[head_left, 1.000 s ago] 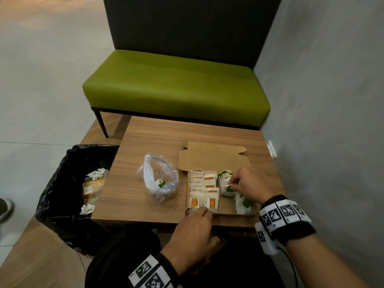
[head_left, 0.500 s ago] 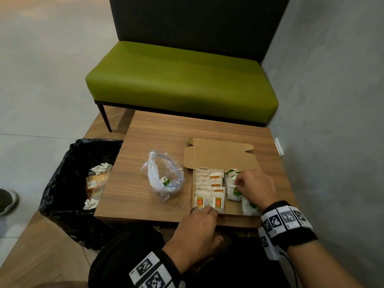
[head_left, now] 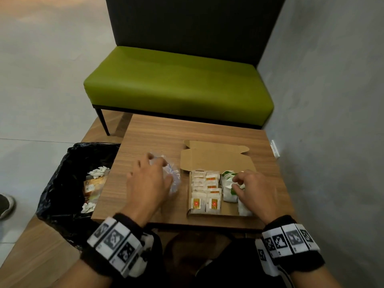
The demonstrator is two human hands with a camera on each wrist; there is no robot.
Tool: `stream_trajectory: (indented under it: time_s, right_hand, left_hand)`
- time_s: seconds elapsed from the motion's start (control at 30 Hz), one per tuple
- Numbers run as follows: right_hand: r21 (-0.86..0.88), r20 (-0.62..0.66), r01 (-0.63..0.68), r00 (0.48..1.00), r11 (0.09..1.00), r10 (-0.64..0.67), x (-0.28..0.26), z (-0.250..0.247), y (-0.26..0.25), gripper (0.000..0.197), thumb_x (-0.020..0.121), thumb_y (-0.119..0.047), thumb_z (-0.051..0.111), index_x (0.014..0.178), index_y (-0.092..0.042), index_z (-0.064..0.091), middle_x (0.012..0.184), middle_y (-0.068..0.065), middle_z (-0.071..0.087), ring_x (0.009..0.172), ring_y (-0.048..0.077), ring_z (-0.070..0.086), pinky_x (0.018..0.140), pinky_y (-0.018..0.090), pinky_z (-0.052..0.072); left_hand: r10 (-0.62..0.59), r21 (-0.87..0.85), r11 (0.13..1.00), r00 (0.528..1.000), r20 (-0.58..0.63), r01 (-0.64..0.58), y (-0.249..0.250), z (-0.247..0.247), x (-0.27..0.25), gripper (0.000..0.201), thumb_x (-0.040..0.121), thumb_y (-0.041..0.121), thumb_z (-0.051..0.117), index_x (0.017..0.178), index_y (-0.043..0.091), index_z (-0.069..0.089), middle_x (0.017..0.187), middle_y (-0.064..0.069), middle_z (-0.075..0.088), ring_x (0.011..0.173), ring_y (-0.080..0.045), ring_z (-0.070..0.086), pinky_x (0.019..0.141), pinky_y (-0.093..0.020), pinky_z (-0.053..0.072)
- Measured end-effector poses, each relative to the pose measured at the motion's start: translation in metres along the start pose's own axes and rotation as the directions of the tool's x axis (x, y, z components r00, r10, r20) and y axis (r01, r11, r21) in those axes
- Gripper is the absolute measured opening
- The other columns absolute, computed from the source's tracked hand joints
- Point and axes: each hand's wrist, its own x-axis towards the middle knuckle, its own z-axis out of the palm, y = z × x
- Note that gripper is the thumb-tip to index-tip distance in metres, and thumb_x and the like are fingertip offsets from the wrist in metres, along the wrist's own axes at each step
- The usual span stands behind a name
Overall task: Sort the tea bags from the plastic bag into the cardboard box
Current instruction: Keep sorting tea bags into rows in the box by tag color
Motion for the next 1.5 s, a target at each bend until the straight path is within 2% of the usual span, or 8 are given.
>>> stream_trajectory:
  time_s: [0.17,0.43,0.6,0.77,0.93,1.07,1.37,1.5]
  right_hand:
    - [0.204,-0.044,0.086,0.996,0.975,-0.079,-0.024,0.000,-0.037,0.019,0.093,-0.040,0.060,0.106,-0.031,0.070,0.104,-0.014,0.065,0.097,0.005,0.053,0.076,0.022,0.044]
    - [0.698,0.040,0.053,0.993,0.715,-0.113,-0.050,-0.003,-0.100,0.025,0.091,-0.044,0.064,0.114,-0.038,0.072,0.116,-0.015,0.045,0.110,-0.005,0.047,0.086,0.012,0.043]
    - [0.651,0.124,0.021,0.983,0.759,-0.134,-0.057,-0.007,-0.112,0.041,0.091,-0.028,0.068,0.132,-0.034,0.062,0.119,-0.017,0.058,0.085,-0.012,0.052,0.074,0.003,0.036]
    - [0.512,0.127,0.043,0.984,0.858,-0.125,-0.070,-0.007,-0.110,0.050,0.094,-0.024,0.062,0.143,-0.030,0.051,0.106,-0.008,0.052,0.103,0.008,0.050,0.085,0.014,0.035]
    - [0.447,0.128,0.102,0.976,0.889,-0.176,-0.080,-0.009,-0.106,0.053,0.095,-0.026,0.062,0.145,-0.036,0.046,0.127,-0.010,0.049,0.114,0.009,0.050,0.094,0.020,0.041]
    - [0.430,0.147,0.162,0.958,0.888,-0.247,-0.084,-0.013,-0.100,0.048,0.094,-0.029,0.064,0.139,-0.041,0.052,0.148,-0.010,0.035,0.129,0.014,0.046,0.105,0.030,0.045]
    - [0.515,0.079,0.140,0.975,0.846,-0.209,-0.085,-0.013,-0.090,0.015,0.090,-0.028,0.070,0.103,-0.033,0.064,0.145,-0.012,0.042,0.134,0.013,0.044,0.106,0.032,0.043]
    - [0.452,0.194,0.134,0.950,0.882,-0.243,-0.086,-0.014,-0.090,0.026,0.091,-0.037,0.067,0.117,-0.037,0.065,0.152,-0.014,0.034,0.135,0.014,0.042,0.107,0.035,0.042]
  left_hand:
    - [-0.084,-0.043,0.995,0.985,0.152,0.091,-0.025,0.003,0.014,0.043,0.089,0.030,0.068,0.130,0.020,0.057,0.126,-0.006,0.062,0.107,-0.022,0.061,0.087,-0.033,0.049]
    - [0.115,-0.346,0.936,0.986,0.118,-0.068,-0.031,-0.014,-0.034,0.047,0.085,0.007,0.068,0.129,0.021,0.062,0.126,0.004,0.065,0.114,-0.011,0.060,0.101,-0.025,0.045]
    - [0.220,-0.401,0.902,0.969,0.111,-0.159,-0.035,-0.021,-0.059,0.050,0.083,0.013,0.072,0.130,0.028,0.060,0.129,0.014,0.060,0.119,-0.004,0.055,0.102,-0.028,0.047]
    - [0.238,-0.152,0.964,0.964,0.120,-0.219,-0.033,-0.024,-0.073,0.060,0.085,0.022,0.065,0.142,0.022,0.046,0.135,0.007,0.051,0.119,-0.015,0.055,0.097,-0.023,0.041]
    - [0.289,-0.126,0.952,0.953,0.086,-0.277,-0.021,-0.030,-0.087,0.060,0.089,0.023,0.061,0.145,0.022,0.039,0.139,0.006,0.046,0.104,-0.017,0.061,0.082,-0.027,0.049]
    - [0.333,-0.159,0.935,0.940,0.075,-0.318,-0.014,-0.029,-0.096,0.062,0.090,0.021,0.061,0.146,0.022,0.037,0.141,0.007,0.043,0.090,-0.014,0.062,0.071,-0.021,0.045]
    - [0.334,-0.196,0.928,0.941,0.058,-0.317,-0.007,-0.024,-0.103,0.065,0.087,0.018,0.065,0.146,0.019,0.038,0.140,0.004,0.045,0.080,-0.009,0.059,0.063,-0.013,0.035]
    - [0.335,-0.210,0.926,0.940,0.067,-0.315,-0.004,-0.023,-0.106,0.064,0.090,0.019,0.063,0.148,0.019,0.036,0.143,0.004,0.042,0.084,-0.013,0.061,0.067,-0.017,0.041]
